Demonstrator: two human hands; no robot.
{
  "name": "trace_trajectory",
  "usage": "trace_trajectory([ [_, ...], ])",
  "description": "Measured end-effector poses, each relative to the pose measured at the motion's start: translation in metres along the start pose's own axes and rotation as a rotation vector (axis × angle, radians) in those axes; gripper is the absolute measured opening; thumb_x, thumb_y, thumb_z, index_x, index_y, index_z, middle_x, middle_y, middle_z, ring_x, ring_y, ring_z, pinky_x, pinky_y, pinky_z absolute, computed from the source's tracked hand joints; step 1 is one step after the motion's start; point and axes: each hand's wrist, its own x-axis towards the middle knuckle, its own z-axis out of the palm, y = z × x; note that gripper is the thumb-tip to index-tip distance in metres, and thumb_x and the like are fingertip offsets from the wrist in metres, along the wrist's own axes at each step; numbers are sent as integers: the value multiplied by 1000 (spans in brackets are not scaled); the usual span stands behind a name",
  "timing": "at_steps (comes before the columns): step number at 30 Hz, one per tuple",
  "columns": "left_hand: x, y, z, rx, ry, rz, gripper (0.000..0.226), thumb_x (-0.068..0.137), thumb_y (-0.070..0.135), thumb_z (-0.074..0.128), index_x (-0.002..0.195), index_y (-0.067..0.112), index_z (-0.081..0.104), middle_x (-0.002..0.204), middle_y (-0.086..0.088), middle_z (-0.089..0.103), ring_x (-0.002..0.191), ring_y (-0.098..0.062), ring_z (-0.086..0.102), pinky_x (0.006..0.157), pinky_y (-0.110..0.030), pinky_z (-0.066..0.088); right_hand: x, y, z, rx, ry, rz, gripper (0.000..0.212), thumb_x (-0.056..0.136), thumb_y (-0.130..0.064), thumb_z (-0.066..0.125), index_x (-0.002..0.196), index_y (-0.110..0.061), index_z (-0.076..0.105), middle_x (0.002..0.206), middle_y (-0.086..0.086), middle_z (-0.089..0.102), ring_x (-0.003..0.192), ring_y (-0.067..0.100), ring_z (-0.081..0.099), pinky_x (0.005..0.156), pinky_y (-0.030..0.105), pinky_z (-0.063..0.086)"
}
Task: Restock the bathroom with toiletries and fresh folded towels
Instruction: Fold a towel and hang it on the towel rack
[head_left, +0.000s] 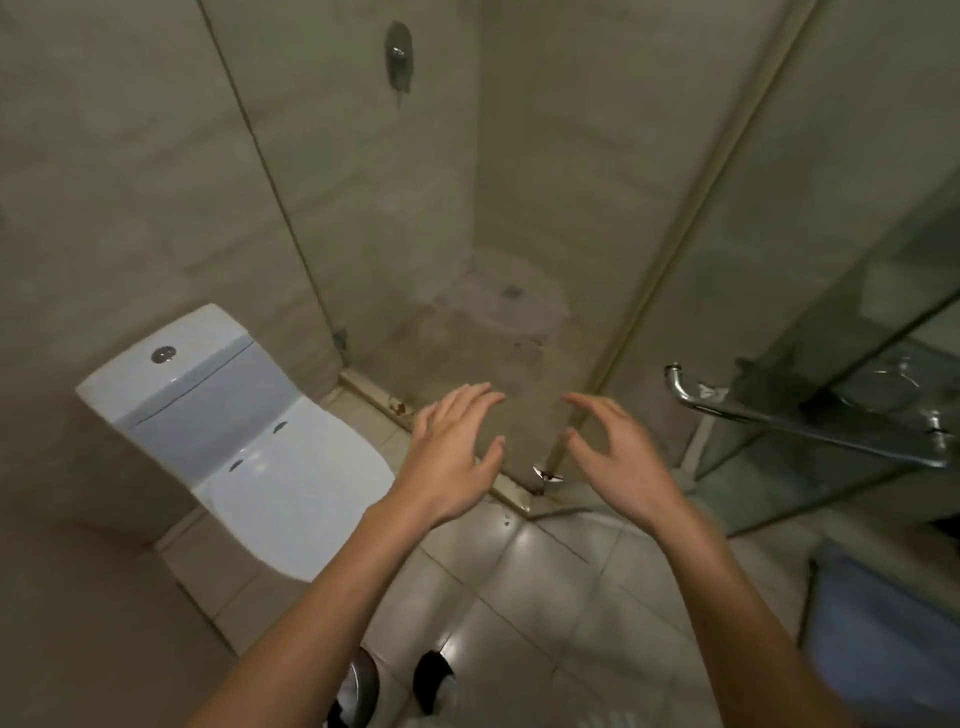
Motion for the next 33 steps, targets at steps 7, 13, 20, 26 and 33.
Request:
trace_trajectory([
  [7,-8,76,67,-35,-84,97,48,98,34,50,145,28,41,154,9,36,144,-6,22,115,-29,9,-71,61,-62,45,100,104,39,96,-21,57,135,-20,55,133,-9,53,128,9,46,110,28,34],
  [13,-35,174,135,-69,-134,146,44,97,31,50,141,29,45,151,12,37,142,0,24,120,-41,8,-155,125,-110,94,156,232,42,97,-28,54,139,-29,50,138,-19,46,132,1,39,109,25,31],
  [20,-65,271,202,-56,-277,310,47,97,33,50,143,29,42,153,10,35,143,-3,22,116,-32,11,-272,199,-160,129,268,373,41,98,-31,55,139,-31,50,139,-14,49,130,4,43,108,28,36],
  [26,-99,341,249,-57,-452,406,49,99,36,48,146,32,37,162,8,20,147,-12,16,119,-36,13,-360,237,-184,202,370,501,42,99,-28,54,140,-29,48,140,-15,47,129,0,39,104,21,30],
  [33,-114,386,276,-49,-575,544,47,99,35,51,145,31,40,162,8,17,149,-13,16,117,-35,17,-418,253,-209,246,565,658,39,98,-29,56,136,-31,52,137,-12,50,126,3,43,107,29,38],
])
